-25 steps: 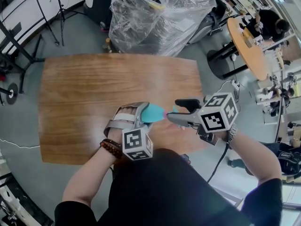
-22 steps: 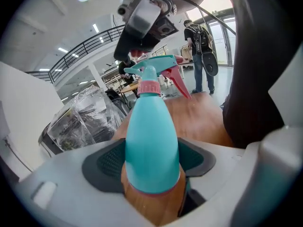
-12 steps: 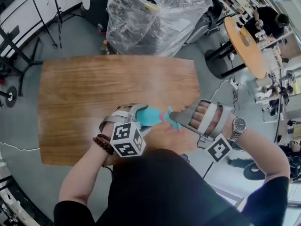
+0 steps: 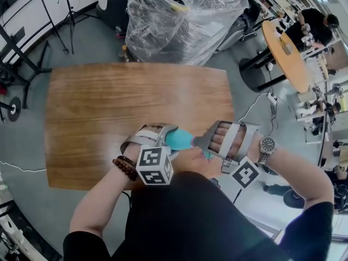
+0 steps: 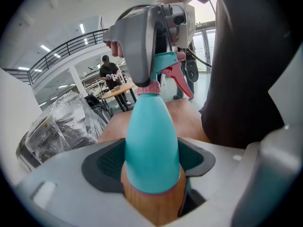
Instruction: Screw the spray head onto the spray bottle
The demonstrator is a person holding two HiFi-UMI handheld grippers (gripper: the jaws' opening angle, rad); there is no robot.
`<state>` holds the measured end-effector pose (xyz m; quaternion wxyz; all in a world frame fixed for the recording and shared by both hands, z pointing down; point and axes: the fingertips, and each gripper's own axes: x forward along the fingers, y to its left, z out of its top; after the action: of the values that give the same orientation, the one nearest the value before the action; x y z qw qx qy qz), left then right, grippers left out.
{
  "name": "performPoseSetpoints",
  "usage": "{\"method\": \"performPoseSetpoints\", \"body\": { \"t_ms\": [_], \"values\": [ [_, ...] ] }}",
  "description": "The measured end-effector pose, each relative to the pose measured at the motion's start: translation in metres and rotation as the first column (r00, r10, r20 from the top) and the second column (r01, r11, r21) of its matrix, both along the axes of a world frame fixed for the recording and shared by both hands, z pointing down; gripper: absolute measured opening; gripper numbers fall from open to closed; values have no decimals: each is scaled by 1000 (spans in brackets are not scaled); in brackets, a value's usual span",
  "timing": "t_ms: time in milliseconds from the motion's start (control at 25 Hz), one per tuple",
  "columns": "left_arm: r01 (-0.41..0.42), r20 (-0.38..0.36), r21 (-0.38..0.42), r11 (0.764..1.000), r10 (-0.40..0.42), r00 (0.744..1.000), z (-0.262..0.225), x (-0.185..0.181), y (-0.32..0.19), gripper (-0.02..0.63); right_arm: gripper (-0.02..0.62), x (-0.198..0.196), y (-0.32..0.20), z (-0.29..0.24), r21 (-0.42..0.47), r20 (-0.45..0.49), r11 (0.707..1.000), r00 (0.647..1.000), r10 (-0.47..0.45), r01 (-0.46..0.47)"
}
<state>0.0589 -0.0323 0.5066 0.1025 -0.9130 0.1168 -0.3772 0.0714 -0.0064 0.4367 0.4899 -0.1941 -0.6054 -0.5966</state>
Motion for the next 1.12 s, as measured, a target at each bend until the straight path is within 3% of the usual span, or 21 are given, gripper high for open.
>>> {"method": "performPoseSetpoints", "body": {
  "t_ms": [80,120,160,200,240,280,360,400,440,480,520,560,600,680,760,880,960,1120],
  "values": [
    [13,10,18,1000,-13,1000,1,-1,-3,364,118,0,-4,2,-96,6,984,989,149,-148],
    [20,15,27,999,-21,1000,2,-1,-5,364,118,1,-8,4,-176,1,948,963,270,-266],
    [27,22,36,999,-28,999,3,-2,-7,364,118,2,-12,6,-280,-18,870,908,418,-406],
    [33,31,47,998,-34,999,3,-3,-9,364,118,2,-16,8,-396,-60,739,818,571,-545],
    [37,41,59,998,-39,998,5,-3,-10,362,118,3,-20,11,-506,-130,556,696,707,-659],
    [40,51,71,997,-44,998,6,-4,-11,362,118,4,-24,14,-591,-219,340,551,805,-732],
    [48,66,89,995,-54,996,9,-4,-11,362,118,8,-32,21,-664,-405,-90,257,878,-742],
    [50,73,97,994,-58,996,10,-5,-11,360,118,9,-35,24,-664,-484,-263,134,865,-700],
    [50,79,105,993,-58,995,11,-5,-11,360,118,10,-36,26,-652,-551,-400,40,834,-644],
    [48,84,110,993,-58,995,12,-5,-10,360,118,11,-37,27,-634,-605,-504,-29,795,-586],
    [47,87,112,993,-56,995,13,-5,-10,360,118,11,-37,28,-616,-647,-579,-76,758,-533],
    [47,86,111,993,-57,995,14,-5,-10,360,118,11,-38,29,-602,-677,-630,-106,728,-490],
    [50,84,110,993,-59,995,14,-5,-10,360,118,11,-39,29,-592,-695,-662,-124,708,-460],
    [59,72,104,993,-67,995,15,-5,-12,360,120,10,-41,29,-592,-702,-679,-136,699,-434],
    [76,41,91,993,-80,996,15,-4,-14,360,121,9,-45,26,-628,-666,-638,-117,737,-447],
    [131,-56,51,990,-128,990,13,-3,-20,362,195,8,-58,11,-715,-563,-532,-78,823,-454],
    [175,-138,10,984,-172,975,13,-4,-27,362,201,9,-68,0,-765,-499,-478,-71,864,-432],
    [216,-242,-46,975,-220,945,16,-5,-36,362,200,8,-73,-7,-814,-447,-432,-57,893,-389]
  ]
}}
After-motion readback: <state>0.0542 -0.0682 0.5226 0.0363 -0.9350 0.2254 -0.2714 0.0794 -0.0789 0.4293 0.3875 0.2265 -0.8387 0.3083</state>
